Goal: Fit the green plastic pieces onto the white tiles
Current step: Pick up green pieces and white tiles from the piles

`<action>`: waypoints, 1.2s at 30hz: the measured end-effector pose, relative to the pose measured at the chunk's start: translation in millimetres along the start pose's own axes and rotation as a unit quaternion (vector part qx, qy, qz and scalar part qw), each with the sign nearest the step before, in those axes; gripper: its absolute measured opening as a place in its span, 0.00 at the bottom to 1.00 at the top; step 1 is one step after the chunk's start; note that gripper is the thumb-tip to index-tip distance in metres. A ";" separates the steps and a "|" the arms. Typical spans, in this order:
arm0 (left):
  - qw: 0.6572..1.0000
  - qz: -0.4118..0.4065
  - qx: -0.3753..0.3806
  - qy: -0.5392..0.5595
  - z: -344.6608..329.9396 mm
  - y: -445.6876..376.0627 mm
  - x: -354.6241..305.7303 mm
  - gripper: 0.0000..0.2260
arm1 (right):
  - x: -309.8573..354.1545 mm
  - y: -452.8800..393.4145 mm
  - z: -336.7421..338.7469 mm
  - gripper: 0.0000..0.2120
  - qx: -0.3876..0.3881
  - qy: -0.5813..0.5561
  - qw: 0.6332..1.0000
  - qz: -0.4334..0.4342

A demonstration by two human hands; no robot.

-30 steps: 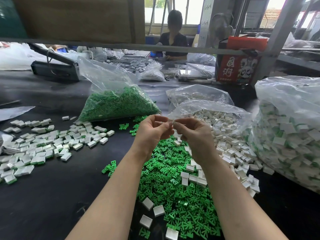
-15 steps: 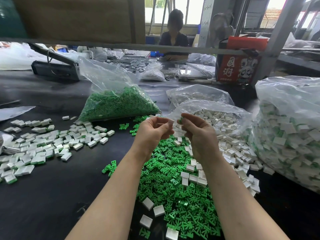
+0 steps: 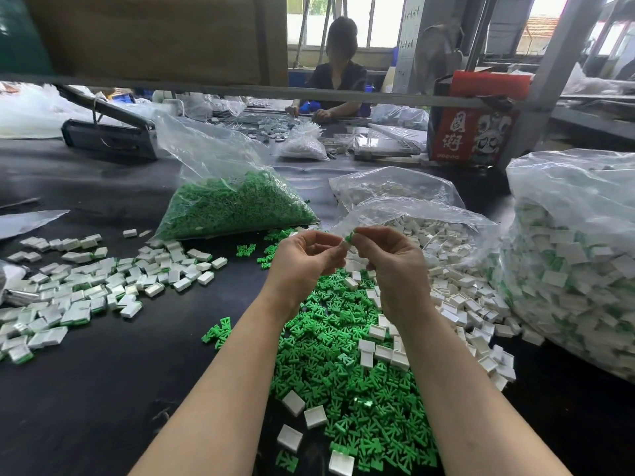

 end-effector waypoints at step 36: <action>0.998 -0.016 0.002 -0.065 0.1 -0.5 4.9 0.01 | -9.3 0.7 -11.6 0.15 0.059 0.254 0.965 0.009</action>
Point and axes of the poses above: each hand's wrist, its own y-axis away from the middle knuckle, its own z-axis out of the back of the hand, x = y × z, the point moved 5 cm from there along -y, towards the middle knuckle, and after that the axes turned 5 degrees about -z, right-handed, at the moved point
